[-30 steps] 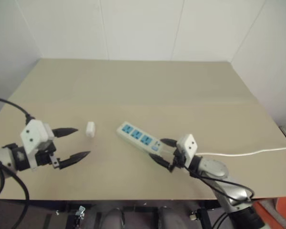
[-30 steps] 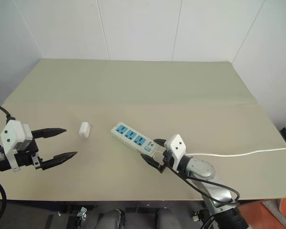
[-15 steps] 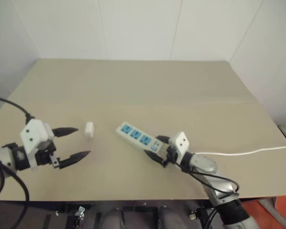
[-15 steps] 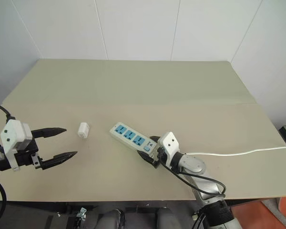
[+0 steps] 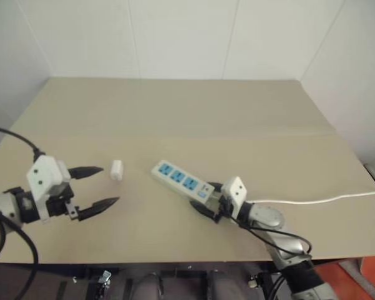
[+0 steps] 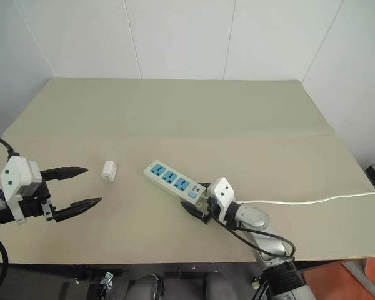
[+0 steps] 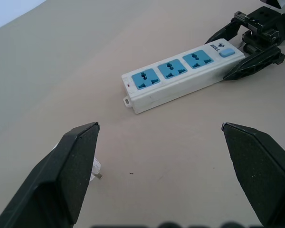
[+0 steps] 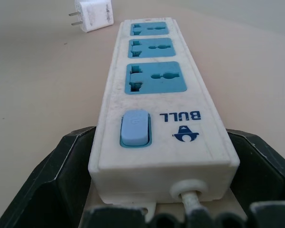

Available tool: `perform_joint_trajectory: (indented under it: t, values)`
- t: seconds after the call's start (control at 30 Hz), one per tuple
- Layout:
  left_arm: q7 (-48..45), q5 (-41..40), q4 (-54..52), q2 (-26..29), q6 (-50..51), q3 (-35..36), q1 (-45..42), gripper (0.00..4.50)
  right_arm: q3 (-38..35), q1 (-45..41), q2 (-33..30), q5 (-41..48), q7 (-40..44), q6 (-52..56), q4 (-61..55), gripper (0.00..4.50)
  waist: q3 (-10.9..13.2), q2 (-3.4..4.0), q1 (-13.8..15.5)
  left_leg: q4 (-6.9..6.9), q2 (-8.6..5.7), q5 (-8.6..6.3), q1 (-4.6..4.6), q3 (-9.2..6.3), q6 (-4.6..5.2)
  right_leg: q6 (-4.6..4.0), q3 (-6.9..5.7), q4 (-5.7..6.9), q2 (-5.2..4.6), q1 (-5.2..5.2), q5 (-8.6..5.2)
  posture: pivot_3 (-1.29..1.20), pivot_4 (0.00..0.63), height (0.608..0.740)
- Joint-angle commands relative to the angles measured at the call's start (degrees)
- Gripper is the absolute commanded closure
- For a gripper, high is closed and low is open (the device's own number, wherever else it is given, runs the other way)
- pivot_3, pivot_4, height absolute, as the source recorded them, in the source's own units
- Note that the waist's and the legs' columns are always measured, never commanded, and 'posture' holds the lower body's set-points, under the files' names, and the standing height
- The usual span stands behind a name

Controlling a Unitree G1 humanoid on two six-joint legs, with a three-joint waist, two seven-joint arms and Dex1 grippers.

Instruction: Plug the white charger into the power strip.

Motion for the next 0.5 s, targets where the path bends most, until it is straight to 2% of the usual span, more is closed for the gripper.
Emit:
perform_joint_trajectory:
  t: [0.03,0.33,0.5]
  values:
    - [0.3,-0.8,-1.5,0.8,-0.3,1.2,-0.6,0.0,-0.3,-0.9,1.1,-0.4,0.6,-2.0,2.5,0.05,0.0,-0.01,-0.1,0.0,0.0,0.0,0.01,0.01,0.0,-0.01,0.0,0.01,0.01,0.01,0.0,0.0,0.15,0.74]
    - [0.3,-0.8,-1.5,0.9,-0.3,1.3,-0.5,0.0,-0.1,-2.8,3.3,-0.3,3.4,-3.6,8.1,0.05,-0.1,-0.07,-0.7,0.0,0.26,0.0,0.16,0.05,0.0,-0.28,0.06,0.01,0.4,0.04,0.17,0.0,0.15,0.74]
    - [0.4,-0.8,-1.4,1.0,-0.4,1.4,-0.6,0.0,-0.1,-3.8,3.9,-1.1,4.8,-5.5,11.3,1.09,-0.1,-0.07,-1.2,0.0,0.42,0.0,0.27,0.02,0.0,-0.43,0.07,0.04,0.61,0.08,0.25,0.0,0.15,0.74]
